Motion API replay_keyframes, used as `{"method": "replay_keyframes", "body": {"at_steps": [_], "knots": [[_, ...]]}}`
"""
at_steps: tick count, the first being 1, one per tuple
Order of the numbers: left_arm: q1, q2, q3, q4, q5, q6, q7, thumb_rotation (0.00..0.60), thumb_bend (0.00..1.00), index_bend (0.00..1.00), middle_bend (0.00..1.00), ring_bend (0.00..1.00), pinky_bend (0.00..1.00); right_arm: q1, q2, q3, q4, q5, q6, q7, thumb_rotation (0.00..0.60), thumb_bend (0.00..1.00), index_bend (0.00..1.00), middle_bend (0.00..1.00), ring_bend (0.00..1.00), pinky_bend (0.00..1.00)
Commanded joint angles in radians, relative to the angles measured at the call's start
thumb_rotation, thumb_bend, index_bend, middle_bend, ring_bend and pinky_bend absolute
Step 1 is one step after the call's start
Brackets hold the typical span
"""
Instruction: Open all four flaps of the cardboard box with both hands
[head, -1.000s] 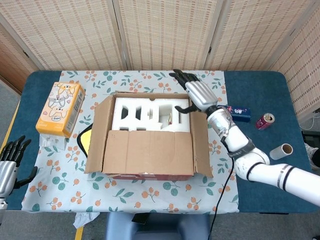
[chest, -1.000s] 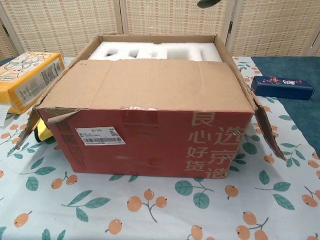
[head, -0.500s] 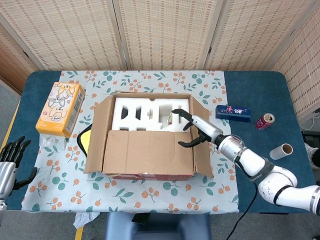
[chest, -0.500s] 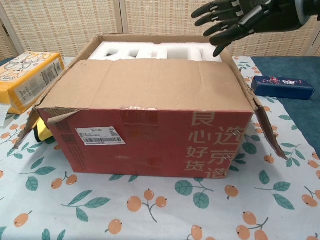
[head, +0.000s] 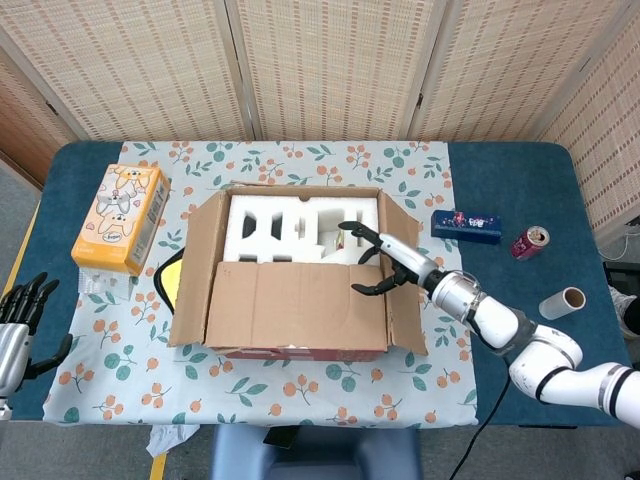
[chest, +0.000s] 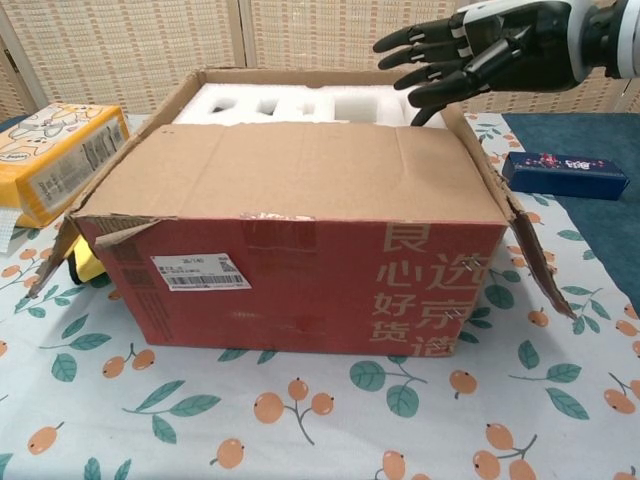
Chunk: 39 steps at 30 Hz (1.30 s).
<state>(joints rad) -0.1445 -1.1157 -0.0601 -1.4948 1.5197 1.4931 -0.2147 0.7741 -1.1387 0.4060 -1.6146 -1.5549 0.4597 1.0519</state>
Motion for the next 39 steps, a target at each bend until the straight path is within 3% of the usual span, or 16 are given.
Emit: {"method": "replay_keyframes", "body": {"at_steps": [1,10,17,24,32,39], "knots": [[0.001,0.000,-0.001,0.001,-0.001,0.000,0.000,0.600,0.45,0.00,0.00,0.00,0.00,0.032,-0.008,-0.052,0.047,-0.046,0.045,0.068,0.600,0.35,0.00,0.00,0.00,0.28],[-0.002,-0.003,-0.002,0.004,-0.003,-0.006,0.006,0.600,0.45,0.00,0.00,0.00,0.00,0.077,-0.017,-0.151,0.104,-0.088,0.135,0.239,0.600,0.35,0.00,0.00,0.00,0.28],[-0.003,-0.004,-0.006,0.005,-0.010,-0.011,0.006,0.600,0.45,0.00,0.00,0.00,0.00,0.094,-0.007,-0.213,0.118,-0.111,0.212,0.411,0.600,0.35,0.00,0.00,0.00,0.42],[-0.002,-0.004,-0.004,0.001,-0.005,-0.010,0.014,0.600,0.45,0.00,0.00,0.00,0.00,0.116,-0.004,-0.264,0.136,-0.133,0.285,0.524,0.600,0.35,0.00,0.00,0.00,0.44],[-0.004,-0.013,-0.004,0.006,0.004,-0.002,0.043,0.600,0.45,0.00,0.00,0.00,0.00,0.128,0.043,-0.310,0.111,-0.177,0.388,0.612,0.600,0.35,0.00,0.00,0.00,0.45],[-0.001,-0.024,-0.003,-0.006,0.009,0.008,0.096,0.600,0.45,0.00,0.00,0.00,0.00,0.104,0.149,-0.331,-0.003,-0.188,0.481,0.566,0.600,0.35,0.00,0.00,0.00,0.45]]}}
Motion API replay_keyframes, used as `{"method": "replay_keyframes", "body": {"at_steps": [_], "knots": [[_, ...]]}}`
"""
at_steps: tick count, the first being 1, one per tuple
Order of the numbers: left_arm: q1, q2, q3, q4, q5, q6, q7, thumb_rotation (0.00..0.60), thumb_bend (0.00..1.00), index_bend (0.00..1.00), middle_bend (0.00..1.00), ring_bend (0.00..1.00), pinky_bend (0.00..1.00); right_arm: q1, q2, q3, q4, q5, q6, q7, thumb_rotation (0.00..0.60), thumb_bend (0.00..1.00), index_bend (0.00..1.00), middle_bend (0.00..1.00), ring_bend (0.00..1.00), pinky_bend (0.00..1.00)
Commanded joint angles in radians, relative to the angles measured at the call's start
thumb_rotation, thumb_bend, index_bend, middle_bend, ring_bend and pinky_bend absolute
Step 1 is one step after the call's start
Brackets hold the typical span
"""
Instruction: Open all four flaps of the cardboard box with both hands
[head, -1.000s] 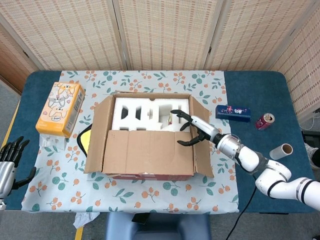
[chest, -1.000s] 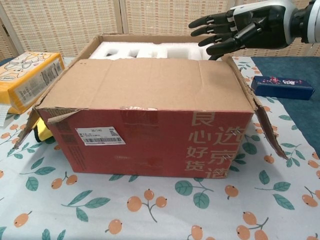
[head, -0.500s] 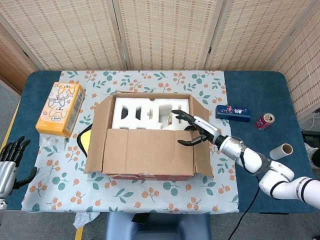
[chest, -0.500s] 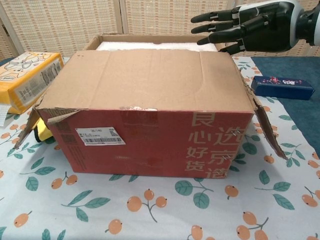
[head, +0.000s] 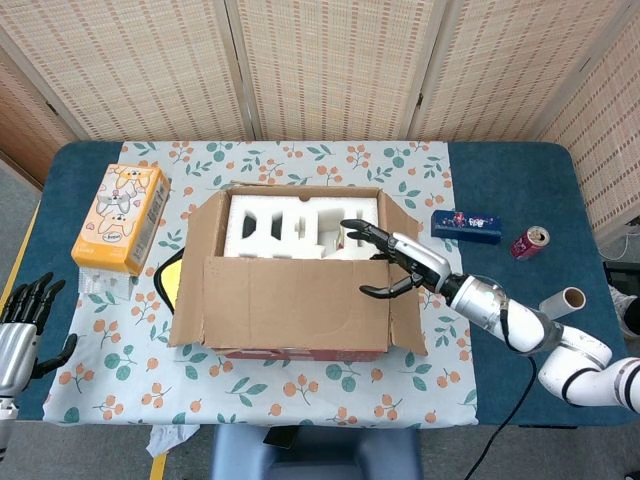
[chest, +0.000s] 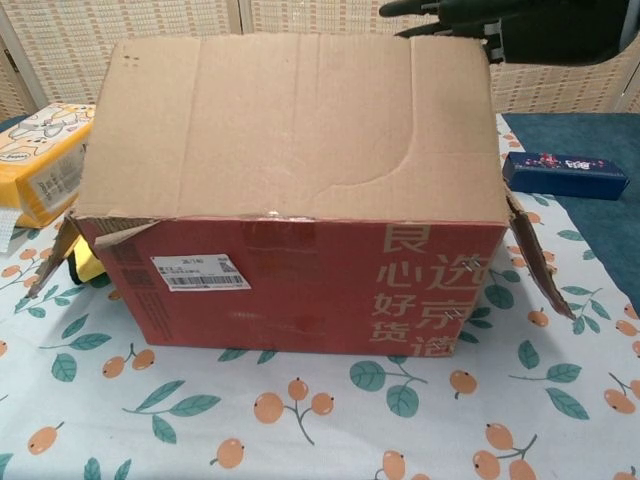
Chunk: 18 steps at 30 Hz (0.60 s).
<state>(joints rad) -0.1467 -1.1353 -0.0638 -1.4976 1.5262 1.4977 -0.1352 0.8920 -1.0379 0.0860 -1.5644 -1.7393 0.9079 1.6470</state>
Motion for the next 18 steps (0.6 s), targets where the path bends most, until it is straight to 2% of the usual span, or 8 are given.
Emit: {"method": "replay_keyframes", "body": {"at_steps": [1,8,18], "knots": [[0.001,-0.007,0.000,-0.004,0.003,0.006,0.033,0.600,0.45,0.00,0.00,0.00,0.00,-0.021,0.070,-0.014,-0.079,-0.002,0.044,-0.043,0.600,0.35,0.00,0.00,0.00,0.44],[-0.005,-0.028,-0.002,-0.011,-0.007,-0.006,0.111,0.600,0.45,0.00,0.00,0.00,0.00,-0.061,0.188,-0.041,-0.242,-0.015,0.105,-0.104,0.600,0.35,0.00,0.00,0.00,0.45],[-0.020,-0.061,-0.003,0.001,-0.019,-0.030,0.185,0.600,0.45,0.00,0.00,0.00,0.00,-0.145,0.326,-0.127,-0.417,-0.129,0.202,-0.201,0.600,0.35,0.00,0.00,0.00,0.45]]}}
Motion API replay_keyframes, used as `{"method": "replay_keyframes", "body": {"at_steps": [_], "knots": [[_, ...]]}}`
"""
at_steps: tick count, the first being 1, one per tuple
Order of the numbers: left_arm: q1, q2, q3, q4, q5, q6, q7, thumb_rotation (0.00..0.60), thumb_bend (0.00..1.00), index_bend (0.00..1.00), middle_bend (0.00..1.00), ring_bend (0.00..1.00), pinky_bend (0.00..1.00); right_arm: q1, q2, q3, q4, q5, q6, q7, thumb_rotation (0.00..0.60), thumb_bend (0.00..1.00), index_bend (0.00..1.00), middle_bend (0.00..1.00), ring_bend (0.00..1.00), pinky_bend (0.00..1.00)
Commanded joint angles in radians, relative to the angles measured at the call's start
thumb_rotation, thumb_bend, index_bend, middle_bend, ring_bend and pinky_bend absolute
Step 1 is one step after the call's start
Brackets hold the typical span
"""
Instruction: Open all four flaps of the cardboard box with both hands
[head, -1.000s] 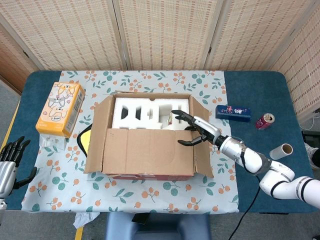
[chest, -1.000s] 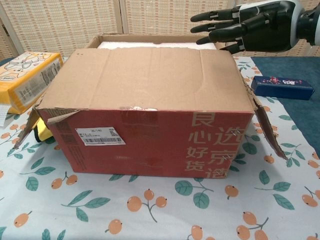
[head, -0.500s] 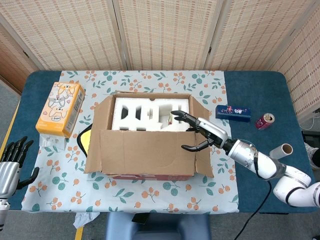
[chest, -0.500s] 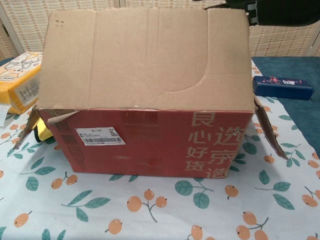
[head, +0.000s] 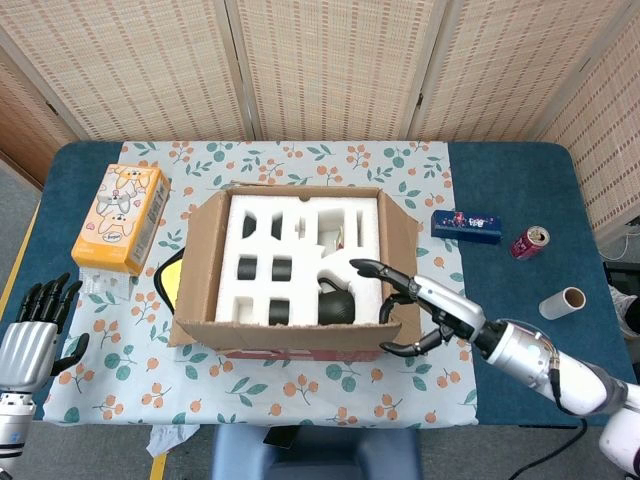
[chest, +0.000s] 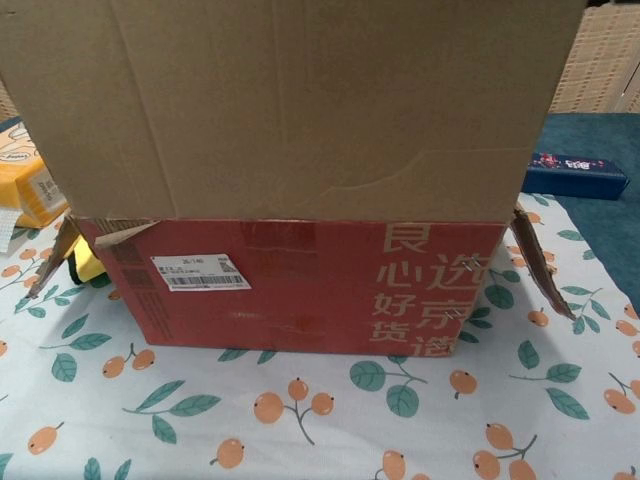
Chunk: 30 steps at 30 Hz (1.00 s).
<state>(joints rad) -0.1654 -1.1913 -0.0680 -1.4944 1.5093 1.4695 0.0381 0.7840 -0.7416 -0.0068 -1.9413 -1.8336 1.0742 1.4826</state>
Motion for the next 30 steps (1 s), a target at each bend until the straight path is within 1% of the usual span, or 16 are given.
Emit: {"method": "replay_keyframes", "body": {"at_steps": [1,6,9,11,14,19,21,23,24,27,28,29,30], "knots": [[-0.001,-0.007,0.001,-0.003,-0.001,-0.001,0.017,0.600,0.45,0.00,0.00,0.00,0.00,-0.052,0.031,-0.044,-0.049,-0.043,0.050,-0.051,0.600,0.35,0.00,0.00,0.00,0.45],[0.003,-0.012,0.006,-0.008,0.013,0.015,0.027,0.600,0.45,0.00,0.00,0.00,0.00,-0.132,0.013,-0.113,-0.067,-0.084,0.097,-0.122,0.600,0.35,0.00,0.00,0.00,0.46],[0.007,-0.011,0.009,-0.009,0.021,0.025,0.020,0.600,0.45,0.00,0.00,0.00,0.00,-0.159,0.000,-0.132,-0.056,-0.089,0.116,-0.152,0.600,0.35,0.00,0.00,0.00,0.46],[0.008,-0.010,0.009,-0.010,0.023,0.026,0.019,0.600,0.45,0.00,0.00,0.00,0.00,-0.172,-0.004,-0.130,-0.046,-0.083,0.136,-0.177,0.600,0.35,0.00,0.00,0.00,0.46],[0.006,-0.009,0.012,-0.010,0.027,0.023,0.018,0.600,0.45,0.00,0.00,0.00,0.00,-0.189,-0.007,-0.111,-0.037,-0.057,0.163,-0.251,0.600,0.35,0.00,0.00,0.00,0.46],[0.006,-0.006,0.011,-0.012,0.027,0.025,0.008,0.600,0.45,0.00,0.00,0.00,0.00,-0.169,0.010,-0.117,-0.039,-0.053,0.119,-0.242,0.600,0.35,0.00,0.00,0.00,0.49],[0.008,-0.004,0.011,-0.013,0.030,0.029,0.004,0.600,0.45,0.00,0.00,0.00,0.00,-0.167,0.012,-0.115,-0.032,-0.052,0.109,-0.270,0.600,0.35,0.00,0.00,0.00,0.48],[0.009,-0.002,0.013,-0.015,0.035,0.032,0.000,0.600,0.45,0.00,0.00,0.00,0.00,-0.176,0.015,-0.107,-0.011,-0.043,0.098,-0.386,0.600,0.35,0.00,0.00,0.00,0.43],[0.009,-0.001,0.015,-0.016,0.038,0.032,-0.001,0.600,0.45,0.00,0.00,0.00,0.00,-0.182,0.024,-0.107,-0.005,-0.035,0.076,-0.469,0.600,0.35,0.00,0.00,0.00,0.40],[0.008,0.003,0.020,-0.021,0.041,0.025,0.000,0.600,0.45,0.00,0.00,0.00,0.00,-0.209,0.036,-0.102,-0.004,0.017,0.031,-0.699,0.600,0.35,0.00,0.00,0.00,0.22],[0.007,0.006,0.022,-0.025,0.041,0.021,0.003,0.600,0.45,0.00,0.00,0.00,0.00,-0.225,0.038,-0.100,-0.006,0.050,0.011,-0.818,0.600,0.35,0.00,0.00,0.00,0.17],[0.006,0.007,0.023,-0.028,0.040,0.017,0.005,0.600,0.45,0.00,0.00,0.00,0.00,-0.243,0.032,-0.094,-0.007,0.078,0.012,-0.911,0.600,0.35,0.00,0.00,0.00,0.10],[0.005,0.009,0.025,-0.031,0.040,0.012,0.008,0.600,0.45,0.00,0.00,0.00,0.00,-0.275,0.013,-0.085,-0.004,0.117,0.030,-1.038,0.600,0.35,0.00,0.00,0.00,0.06]]}}
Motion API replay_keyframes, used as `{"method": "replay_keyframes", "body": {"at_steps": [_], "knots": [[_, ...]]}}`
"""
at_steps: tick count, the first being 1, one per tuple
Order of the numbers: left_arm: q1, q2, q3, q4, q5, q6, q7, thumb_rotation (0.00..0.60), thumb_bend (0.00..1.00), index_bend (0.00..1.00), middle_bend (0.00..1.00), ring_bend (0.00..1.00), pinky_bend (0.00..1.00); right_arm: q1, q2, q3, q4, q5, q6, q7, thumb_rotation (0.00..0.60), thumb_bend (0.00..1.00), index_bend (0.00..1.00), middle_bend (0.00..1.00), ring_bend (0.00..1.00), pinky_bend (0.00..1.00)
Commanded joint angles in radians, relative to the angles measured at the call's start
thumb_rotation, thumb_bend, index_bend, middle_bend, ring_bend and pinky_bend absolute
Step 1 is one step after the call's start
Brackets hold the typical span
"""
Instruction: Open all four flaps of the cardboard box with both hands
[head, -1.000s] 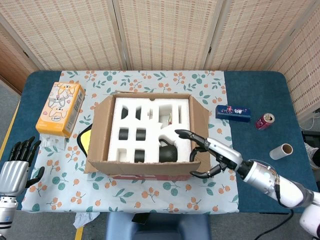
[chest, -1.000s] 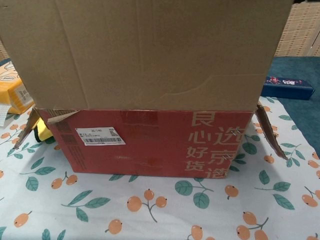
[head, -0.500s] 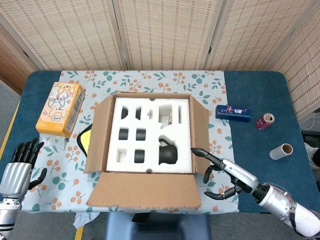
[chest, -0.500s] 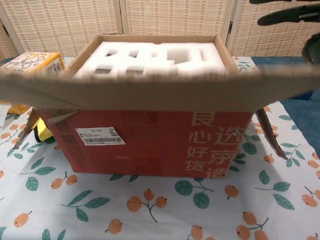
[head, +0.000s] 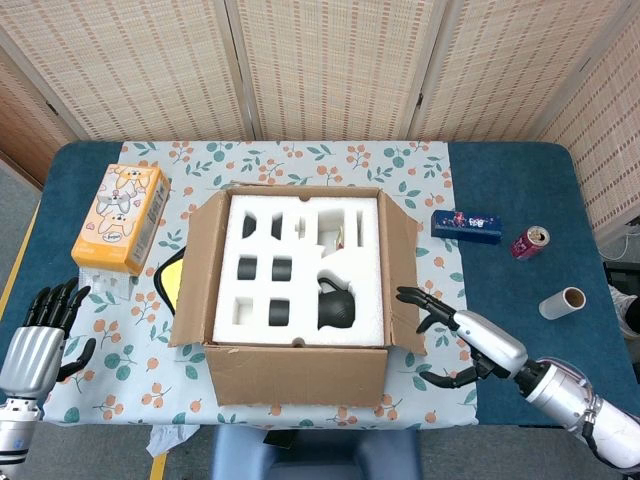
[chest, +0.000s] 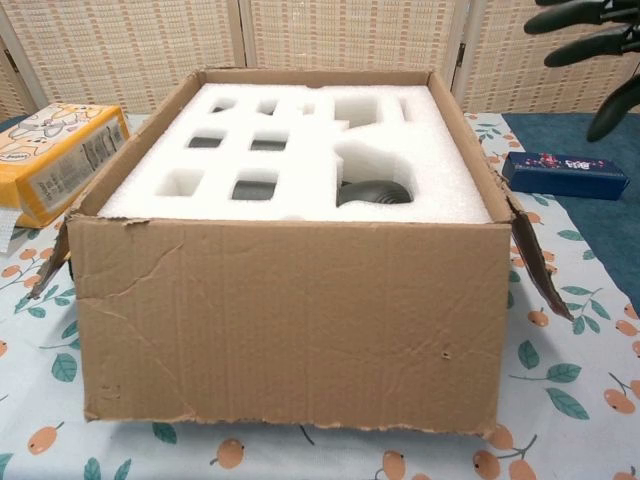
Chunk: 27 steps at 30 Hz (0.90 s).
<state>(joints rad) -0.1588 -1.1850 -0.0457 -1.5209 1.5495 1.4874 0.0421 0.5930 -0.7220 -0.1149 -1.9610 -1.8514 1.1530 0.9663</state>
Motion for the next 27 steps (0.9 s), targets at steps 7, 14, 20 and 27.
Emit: {"method": "replay_keyframes", "body": {"at_steps": [7,14,20,27], "knots": [[-0.003,0.007,0.012,-0.020,0.002,-0.017,0.021,0.600,0.45,0.00,0.00,0.00,0.00,-0.284,-0.196,0.072,0.066,0.344,0.182,-1.143,0.600,0.35,0.00,0.00,0.00,0.00],[-0.004,0.006,0.015,-0.022,0.007,-0.019,0.027,0.600,0.45,0.00,0.00,0.00,0.00,-0.397,-0.405,0.118,0.217,0.449,0.352,-1.329,0.600,0.35,0.00,0.00,0.00,0.00],[-0.005,0.001,0.013,-0.021,0.005,-0.020,0.034,0.600,0.45,0.00,0.00,0.00,0.00,-0.428,-0.470,0.142,0.299,0.453,0.387,-1.283,0.600,0.35,0.00,0.00,0.00,0.00],[0.005,-0.005,0.017,-0.020,-0.002,-0.014,0.050,0.600,0.45,0.00,0.00,0.00,0.00,-0.421,-0.446,0.150,0.307,0.431,0.342,-1.202,0.600,0.35,0.00,0.00,0.00,0.00]]}}
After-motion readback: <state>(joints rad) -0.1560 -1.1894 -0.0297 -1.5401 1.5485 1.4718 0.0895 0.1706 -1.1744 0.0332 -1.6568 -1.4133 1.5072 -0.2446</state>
